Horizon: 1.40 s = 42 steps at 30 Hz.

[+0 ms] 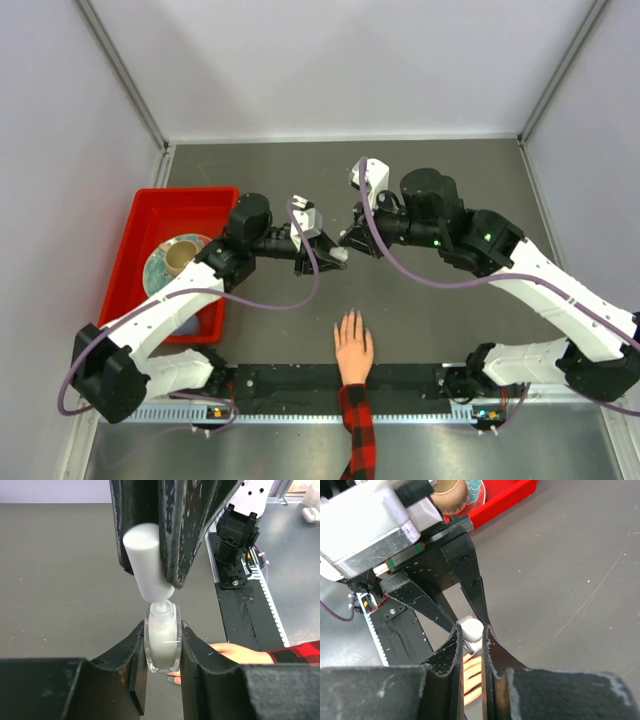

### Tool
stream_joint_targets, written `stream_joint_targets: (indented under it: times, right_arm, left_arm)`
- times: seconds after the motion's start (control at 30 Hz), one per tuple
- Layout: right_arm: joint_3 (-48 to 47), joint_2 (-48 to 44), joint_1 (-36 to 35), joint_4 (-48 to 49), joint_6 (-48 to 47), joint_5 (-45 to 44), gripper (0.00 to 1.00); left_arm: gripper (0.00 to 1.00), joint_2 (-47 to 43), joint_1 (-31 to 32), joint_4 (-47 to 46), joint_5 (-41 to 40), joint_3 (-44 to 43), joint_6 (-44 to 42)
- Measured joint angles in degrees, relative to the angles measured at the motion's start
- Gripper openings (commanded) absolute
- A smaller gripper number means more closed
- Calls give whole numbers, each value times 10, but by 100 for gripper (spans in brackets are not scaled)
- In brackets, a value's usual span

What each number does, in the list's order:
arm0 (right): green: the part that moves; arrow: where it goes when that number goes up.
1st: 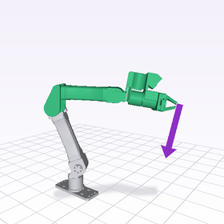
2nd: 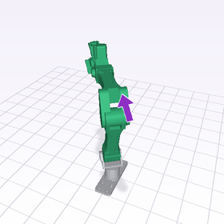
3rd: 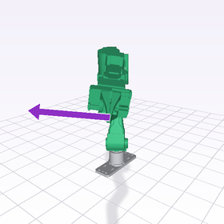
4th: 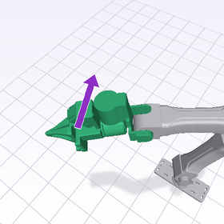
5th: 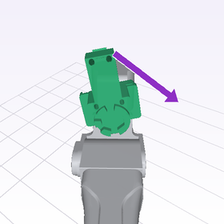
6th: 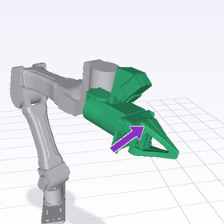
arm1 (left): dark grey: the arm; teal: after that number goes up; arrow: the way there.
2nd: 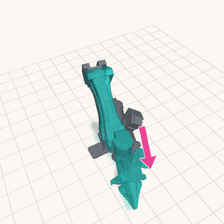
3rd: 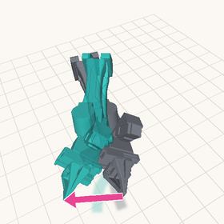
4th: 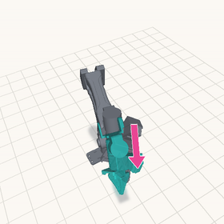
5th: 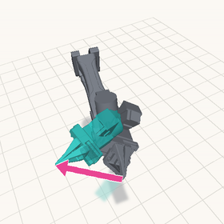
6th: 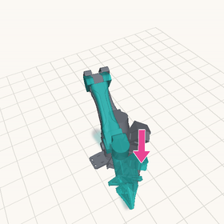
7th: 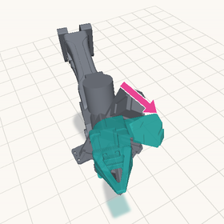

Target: Paint the nails

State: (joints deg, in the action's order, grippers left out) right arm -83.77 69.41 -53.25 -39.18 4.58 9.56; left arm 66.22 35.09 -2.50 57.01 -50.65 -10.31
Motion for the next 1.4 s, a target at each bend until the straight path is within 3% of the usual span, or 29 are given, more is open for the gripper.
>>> stream_joint_targets:
  times: [0.3, 0.63, 0.9, 1.07, 1.17, 1.27, 1.4]
  right_arm:
    - [29, -1, -26, 21, 0, -38, 0]
    - [99, -12, -75, 113, 53, -199, 0]
    - [45, 69, -117, 73, 285, -376, 0]
    - [-5, 126, -159, 33, 376, -495, 0]
    - [-18, 134, -161, 20, 412, -515, 18]
    - [-23, 131, -163, 17, 427, -519, 49]
    - [-24, 118, -167, 12, 409, -515, 71]
  left_arm:
    - [0, -1, 1, 4, -9, 0, 19]
    - [0, -12, 0, 6, -88, 10, 38]
    - [0, -45, 0, -10, -202, 50, 55]
    - [0, -65, 0, -5, -254, 65, 61]
    - [0, -69, 0, -10, -267, 66, 62]
    - [0, -73, 3, -18, -273, 66, 62]
    - [0, -84, 2, -45, -272, 66, 63]
